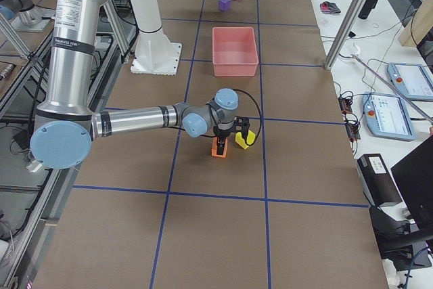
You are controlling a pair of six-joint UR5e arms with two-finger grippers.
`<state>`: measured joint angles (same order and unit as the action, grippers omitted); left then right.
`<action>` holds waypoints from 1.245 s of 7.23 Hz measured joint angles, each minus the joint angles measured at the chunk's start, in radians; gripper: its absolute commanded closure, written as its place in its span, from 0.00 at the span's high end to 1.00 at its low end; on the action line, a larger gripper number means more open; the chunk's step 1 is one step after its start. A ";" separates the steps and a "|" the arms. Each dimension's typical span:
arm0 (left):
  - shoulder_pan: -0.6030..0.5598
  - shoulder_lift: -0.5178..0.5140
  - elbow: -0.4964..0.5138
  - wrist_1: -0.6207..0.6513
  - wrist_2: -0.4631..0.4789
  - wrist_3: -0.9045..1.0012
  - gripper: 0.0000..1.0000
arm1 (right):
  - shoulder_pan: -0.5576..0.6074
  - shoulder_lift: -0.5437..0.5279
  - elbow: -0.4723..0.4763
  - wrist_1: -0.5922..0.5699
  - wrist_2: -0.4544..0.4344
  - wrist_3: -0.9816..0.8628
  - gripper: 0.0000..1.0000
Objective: Place blocks into pink bin with both arms
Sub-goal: 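Lower the right gripper onto the orange cube and close it, then carry the orange cube with the right gripper into the pink bin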
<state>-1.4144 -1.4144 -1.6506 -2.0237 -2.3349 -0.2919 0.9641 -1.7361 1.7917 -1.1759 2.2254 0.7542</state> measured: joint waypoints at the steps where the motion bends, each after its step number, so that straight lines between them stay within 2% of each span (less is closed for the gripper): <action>1: 0.000 0.000 0.000 -0.001 0.000 0.000 1.00 | -0.006 0.002 -0.012 0.000 -0.001 0.000 0.99; 2: 0.000 0.000 0.001 -0.001 0.000 0.000 1.00 | -0.011 0.005 -0.021 0.001 -0.001 0.000 0.81; 3: 0.000 -0.002 0.003 0.000 0.000 0.000 1.00 | -0.015 0.008 -0.026 0.001 0.000 0.000 0.20; 4: 0.000 -0.005 0.007 0.001 0.000 -0.001 1.00 | -0.017 0.010 -0.027 0.001 0.000 0.002 0.00; 7: 0.080 -0.009 0.021 -0.021 0.001 -0.059 1.00 | -0.010 0.024 0.014 -0.003 0.007 0.011 0.00; 9: 0.168 0.000 0.021 -0.091 0.058 -0.106 1.00 | 0.008 0.058 0.087 -0.012 0.010 0.077 0.00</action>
<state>-1.2465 -1.4144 -1.6298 -2.1144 -2.2766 -0.3978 0.9720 -1.6778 1.8787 -1.1876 2.2356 0.8316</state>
